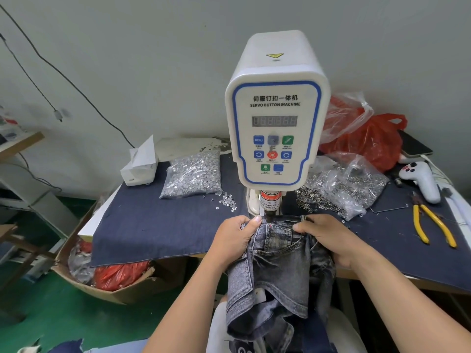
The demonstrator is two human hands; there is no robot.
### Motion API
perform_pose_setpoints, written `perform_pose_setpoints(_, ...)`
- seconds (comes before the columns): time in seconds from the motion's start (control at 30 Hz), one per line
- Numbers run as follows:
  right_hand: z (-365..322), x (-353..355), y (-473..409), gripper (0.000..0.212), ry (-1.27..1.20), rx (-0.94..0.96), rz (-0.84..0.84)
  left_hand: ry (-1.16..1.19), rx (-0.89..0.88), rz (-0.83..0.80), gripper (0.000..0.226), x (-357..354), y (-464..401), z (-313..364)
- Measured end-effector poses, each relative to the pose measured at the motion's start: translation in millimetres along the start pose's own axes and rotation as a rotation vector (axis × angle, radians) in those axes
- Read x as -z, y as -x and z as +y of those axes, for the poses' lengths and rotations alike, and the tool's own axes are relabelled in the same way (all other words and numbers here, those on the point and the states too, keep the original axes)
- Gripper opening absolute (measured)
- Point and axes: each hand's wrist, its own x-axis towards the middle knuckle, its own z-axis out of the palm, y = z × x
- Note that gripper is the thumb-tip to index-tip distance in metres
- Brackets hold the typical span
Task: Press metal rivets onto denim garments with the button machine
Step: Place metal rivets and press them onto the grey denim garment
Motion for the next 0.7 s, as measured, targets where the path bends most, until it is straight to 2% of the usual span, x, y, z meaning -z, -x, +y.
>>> perform_pose_setpoints(0.4,0.2,-0.4,-0.4,0.038,0.006,-0.006,-0.007,0.006,0.008,-0.006,0.054,-0.2,1.1,1.4)
perform_pose_setpoints(0.6,-0.5,-0.8,2.0,0.020,-0.003,0.002,-0.022,-0.008,-0.009,-0.006,0.058,-0.2,-0.3,0.1)
perform_pose_setpoints(0.7,-0.4,-0.8,1.7,0.032,0.003,0.005,-0.020,0.006,-0.007,-0.003,0.059,-0.2,1.0,0.4)
